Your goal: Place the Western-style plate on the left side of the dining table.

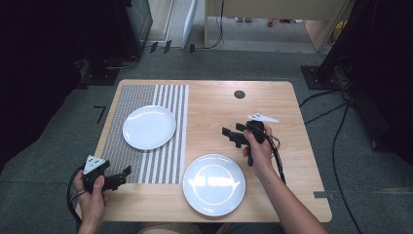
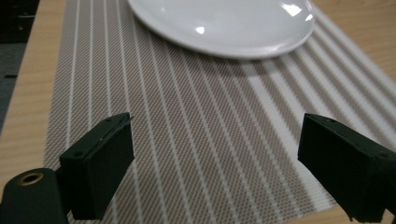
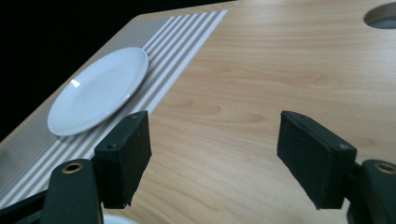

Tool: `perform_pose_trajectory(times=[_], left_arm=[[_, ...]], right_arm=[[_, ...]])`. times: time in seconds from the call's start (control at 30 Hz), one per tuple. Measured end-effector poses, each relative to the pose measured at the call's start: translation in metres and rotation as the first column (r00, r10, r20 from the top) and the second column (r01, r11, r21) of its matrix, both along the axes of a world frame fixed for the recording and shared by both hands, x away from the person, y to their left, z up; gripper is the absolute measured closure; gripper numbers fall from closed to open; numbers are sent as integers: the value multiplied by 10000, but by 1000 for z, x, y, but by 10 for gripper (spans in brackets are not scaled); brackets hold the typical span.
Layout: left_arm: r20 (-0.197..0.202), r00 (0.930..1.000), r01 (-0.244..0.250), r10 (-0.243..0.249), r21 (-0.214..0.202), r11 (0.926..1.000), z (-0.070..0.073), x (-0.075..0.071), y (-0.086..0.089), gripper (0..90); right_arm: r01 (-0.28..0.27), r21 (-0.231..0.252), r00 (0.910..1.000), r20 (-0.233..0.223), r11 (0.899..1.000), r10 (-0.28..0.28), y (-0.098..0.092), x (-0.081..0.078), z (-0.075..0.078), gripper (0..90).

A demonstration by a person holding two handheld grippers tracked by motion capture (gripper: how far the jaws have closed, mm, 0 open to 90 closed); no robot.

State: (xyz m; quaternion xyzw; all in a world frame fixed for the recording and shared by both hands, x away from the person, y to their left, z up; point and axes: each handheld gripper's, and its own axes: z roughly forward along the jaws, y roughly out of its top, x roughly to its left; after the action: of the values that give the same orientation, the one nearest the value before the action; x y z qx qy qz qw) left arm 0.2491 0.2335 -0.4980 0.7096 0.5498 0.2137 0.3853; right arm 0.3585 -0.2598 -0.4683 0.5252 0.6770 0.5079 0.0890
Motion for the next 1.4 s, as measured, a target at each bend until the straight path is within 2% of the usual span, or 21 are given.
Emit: perform_pose_trajectory(times=[0.23, 0.3, 0.53, 0.67, 0.8, 1.07, 1.3, 1.4], left_arm=[[-412, 9988, -280, 281, 32, 9996, -18, -9, 14, 106], [-360, 9990, -257, 258, 31, 9997, -18, -9, 14, 106], [-438, 9985, -309, 343, 759, 9966, -20, -6, 7, 105], [-450, 9983, -316, 359, 934, 9951, -20, -6, 5, 106], [-467, 9984, -256, 325, 1418, 9896, -20, -6, 1, 105], [-467, 9983, -268, 335, 1387, 9900, -20, -6, 1, 105], [-466, 9984, -267, 335, 1387, 9900, -20, -6, 1, 105], [-467, 9983, -266, 334, 1387, 9900, -20, -6, 1, 105]], right_arm=[[343, -20, 9994, 15, 9994, -343, -31, -21, -8, 263], [472, -19, 9989, 51, 9989, -472, -42, -28, -9, 263], [815, 8, 9967, 19, 9967, -815, -78, -52, -10, 259], [1080, 143, 9941, -35, 9940, -1080, -96, -66, -10, 253], [1310, 194, 9914, -50, 9912, -1310, -110, -76, -13, 251], [1539, -13, 9879, -189, 9881, -1539, -132, -97, -23, 244], [1789, 108, 9827, -515, 9838, -1782, -148, -109, -34, 238], [1784, -229, 9828, -449, 9837, -1793, -153, -116, -37, 234]])
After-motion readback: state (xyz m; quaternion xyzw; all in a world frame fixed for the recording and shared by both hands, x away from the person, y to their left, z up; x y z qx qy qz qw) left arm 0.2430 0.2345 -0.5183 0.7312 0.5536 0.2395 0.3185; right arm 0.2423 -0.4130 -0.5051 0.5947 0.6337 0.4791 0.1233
